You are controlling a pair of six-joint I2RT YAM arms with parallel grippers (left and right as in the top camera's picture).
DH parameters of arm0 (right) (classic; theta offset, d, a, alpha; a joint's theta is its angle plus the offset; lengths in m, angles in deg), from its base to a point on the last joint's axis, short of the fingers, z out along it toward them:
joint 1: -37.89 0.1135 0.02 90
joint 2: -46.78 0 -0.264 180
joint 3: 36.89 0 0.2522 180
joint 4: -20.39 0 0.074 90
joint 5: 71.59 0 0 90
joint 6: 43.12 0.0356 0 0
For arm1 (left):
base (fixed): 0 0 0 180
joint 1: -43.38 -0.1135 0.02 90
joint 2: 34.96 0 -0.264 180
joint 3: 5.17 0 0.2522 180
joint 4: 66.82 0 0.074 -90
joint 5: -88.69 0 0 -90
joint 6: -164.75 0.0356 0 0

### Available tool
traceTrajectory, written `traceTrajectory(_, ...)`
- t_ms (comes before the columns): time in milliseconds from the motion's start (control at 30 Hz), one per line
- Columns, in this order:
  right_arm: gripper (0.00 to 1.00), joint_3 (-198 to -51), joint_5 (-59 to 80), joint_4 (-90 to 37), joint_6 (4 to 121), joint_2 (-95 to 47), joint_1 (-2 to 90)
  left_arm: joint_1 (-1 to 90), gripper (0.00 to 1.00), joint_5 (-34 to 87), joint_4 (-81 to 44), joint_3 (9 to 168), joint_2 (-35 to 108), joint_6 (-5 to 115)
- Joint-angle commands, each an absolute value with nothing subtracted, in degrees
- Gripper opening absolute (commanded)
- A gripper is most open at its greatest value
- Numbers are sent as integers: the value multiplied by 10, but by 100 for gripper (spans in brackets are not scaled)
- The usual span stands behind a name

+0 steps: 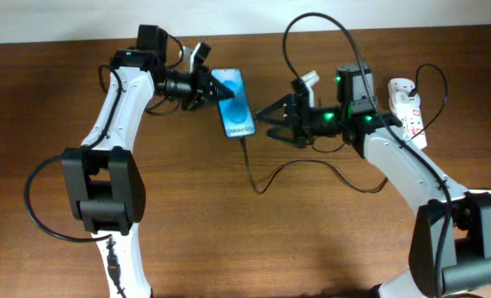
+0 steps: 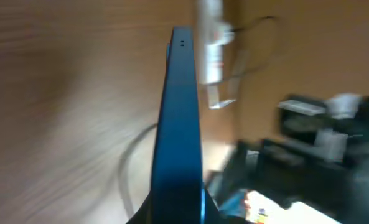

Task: Plug charger to phone and switch on socket
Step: 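Release the cable and lower the phone onto the table with left gripper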

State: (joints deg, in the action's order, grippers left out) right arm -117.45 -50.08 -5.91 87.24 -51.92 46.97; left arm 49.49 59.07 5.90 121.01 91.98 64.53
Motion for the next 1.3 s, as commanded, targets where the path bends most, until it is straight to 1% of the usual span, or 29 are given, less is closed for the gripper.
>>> traceTrajectory(0,98,-1181,-458,-87,830,-520,457,497,0,455,85,1211,911,710)
traceTrajectory(67,98,-1181,-438,-105,820,-520,457,498,0,421,101,1211,916,719)
traceTrajectory(300,99,-1181,-361,-194,798,-520,457,523,0,424,113,1211,998,729)
traceTrajectory(533,98,-1181,-334,-223,786,-520,458,531,0,423,109,1211,1032,729)
traceTrajectory(600,99,-1181,-334,-226,786,-520,458,534,5,423,109,1211,1041,729)
traceTrajectory(667,98,-1181,-334,-226,786,-520,458,535,17,423,109,1211,1046,729)
traceTrajectory(700,99,-1181,-334,-226,786,-520,458,535,25,421,108,1211,1046,729)
traceTrajectory(867,98,-1181,-327,-226,783,-520,458,535,36,393,104,1211,1046,729)
traceTrajectory(933,99,-1181,-327,-227,783,-520,458,535,42,358,104,1211,1046,728)
traceTrajectory(1000,98,-1181,-327,-230,777,-520,458,535,40,319,104,1211,1046,724)
traceTrajectory(1167,98,-1181,-327,-232,773,-520,458,535,46,258,104,1211,1046,709)
traceTrajectory(1267,98,-1181,-327,-232,773,-520,458,535,46,206,104,1211,1046,709)
